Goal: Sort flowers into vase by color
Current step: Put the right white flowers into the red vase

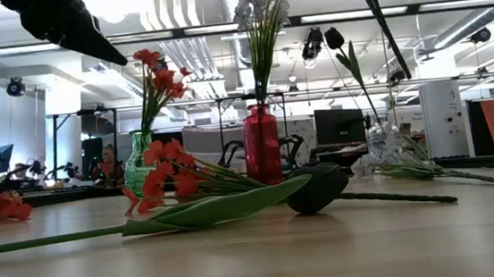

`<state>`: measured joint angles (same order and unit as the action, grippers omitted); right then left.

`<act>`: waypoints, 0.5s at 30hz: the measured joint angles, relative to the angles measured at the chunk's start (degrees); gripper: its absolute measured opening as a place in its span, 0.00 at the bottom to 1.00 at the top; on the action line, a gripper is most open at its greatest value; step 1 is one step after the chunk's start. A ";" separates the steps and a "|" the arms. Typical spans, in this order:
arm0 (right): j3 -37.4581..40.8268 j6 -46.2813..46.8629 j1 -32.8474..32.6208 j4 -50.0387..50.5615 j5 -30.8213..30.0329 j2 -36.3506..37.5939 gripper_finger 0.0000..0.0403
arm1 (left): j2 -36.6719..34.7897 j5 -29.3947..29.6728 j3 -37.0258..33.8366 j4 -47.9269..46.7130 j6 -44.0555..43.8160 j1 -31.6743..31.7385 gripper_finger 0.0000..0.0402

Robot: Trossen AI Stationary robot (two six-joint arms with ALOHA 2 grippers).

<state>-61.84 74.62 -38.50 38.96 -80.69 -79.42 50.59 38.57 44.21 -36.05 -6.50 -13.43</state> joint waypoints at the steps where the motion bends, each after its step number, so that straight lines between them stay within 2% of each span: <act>1: 0.00 -1.72 0.14 -1.65 -0.22 0.00 0.04 | 0.00 -0.02 0.00 0.00 0.06 0.00 0.26; 5: -0.06 -8.92 0.26 -9.10 0.63 0.00 0.04 | 0.00 -0.02 0.00 0.01 0.28 0.00 0.26; 8: -0.33 -15.80 0.91 -16.47 4.51 0.00 0.04 | 0.00 0.00 0.00 0.02 0.28 0.00 0.26; 15: -0.33 -45.90 5.01 -41.74 17.53 -1.58 0.04 | 0.00 0.00 0.00 0.06 0.28 -0.02 0.26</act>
<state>-62.17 28.72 -33.48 -2.78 -63.16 -81.00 50.59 38.56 44.21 -35.99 -6.22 -13.45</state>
